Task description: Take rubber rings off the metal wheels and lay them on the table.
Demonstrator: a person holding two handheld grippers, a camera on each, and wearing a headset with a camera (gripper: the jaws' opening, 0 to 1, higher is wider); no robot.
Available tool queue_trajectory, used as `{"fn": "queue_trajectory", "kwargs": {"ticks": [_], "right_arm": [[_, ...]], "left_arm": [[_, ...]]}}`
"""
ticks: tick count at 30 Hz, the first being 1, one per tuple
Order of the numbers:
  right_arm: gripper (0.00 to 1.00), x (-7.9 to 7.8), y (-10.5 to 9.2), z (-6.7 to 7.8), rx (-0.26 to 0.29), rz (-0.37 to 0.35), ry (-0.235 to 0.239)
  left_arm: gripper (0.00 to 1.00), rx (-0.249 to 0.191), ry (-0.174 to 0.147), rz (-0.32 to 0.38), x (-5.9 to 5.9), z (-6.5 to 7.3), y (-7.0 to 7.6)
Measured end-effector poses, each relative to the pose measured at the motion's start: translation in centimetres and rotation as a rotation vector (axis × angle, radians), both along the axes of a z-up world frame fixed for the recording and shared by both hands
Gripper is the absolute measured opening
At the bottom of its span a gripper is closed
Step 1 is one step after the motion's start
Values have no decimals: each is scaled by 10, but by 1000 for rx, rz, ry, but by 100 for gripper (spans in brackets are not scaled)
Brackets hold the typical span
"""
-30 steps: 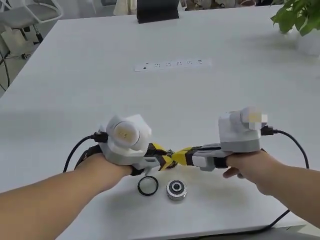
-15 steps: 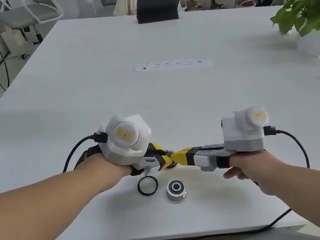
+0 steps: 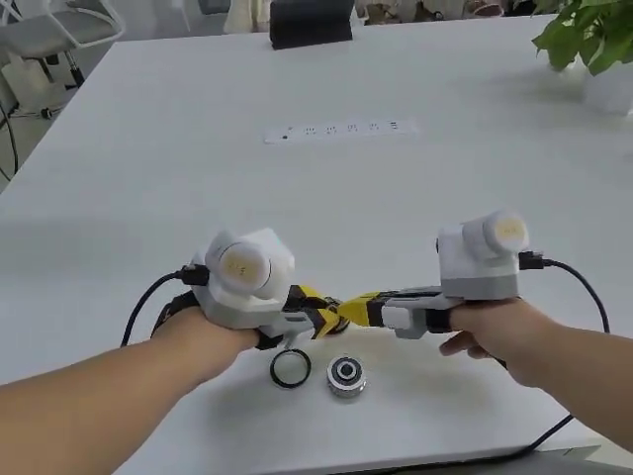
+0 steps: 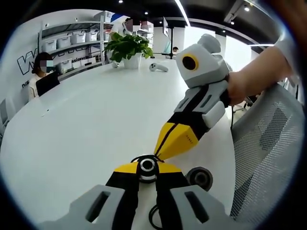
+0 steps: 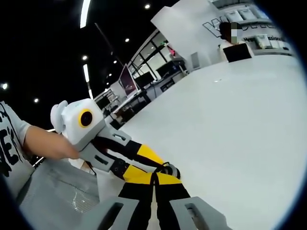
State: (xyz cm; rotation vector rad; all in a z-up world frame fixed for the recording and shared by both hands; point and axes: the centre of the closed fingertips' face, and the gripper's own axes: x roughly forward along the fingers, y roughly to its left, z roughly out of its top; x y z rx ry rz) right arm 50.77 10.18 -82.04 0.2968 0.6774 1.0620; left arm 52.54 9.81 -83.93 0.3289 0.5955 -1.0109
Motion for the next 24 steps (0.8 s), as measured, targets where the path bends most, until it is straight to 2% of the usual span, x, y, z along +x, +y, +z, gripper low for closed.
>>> {"fn": "queue_trajectory", "kwargs": {"ticks": [8, 12, 18, 24], "right_arm": [[0, 3, -3, 1, 0, -20, -3], [0, 4, -3, 1, 4, -21, -1], [0, 3, -2, 1, 7, -22, 5], [0, 4, -3, 3, 19, -25, 8]], "left_arm": [[8, -18, 36, 20, -1, 2, 4], [9, -50, 51, 31, -1, 10, 9], [15, -71, 41, 25, -6, 21, 16], [20, -111, 38, 33, -10, 36, 22]]}}
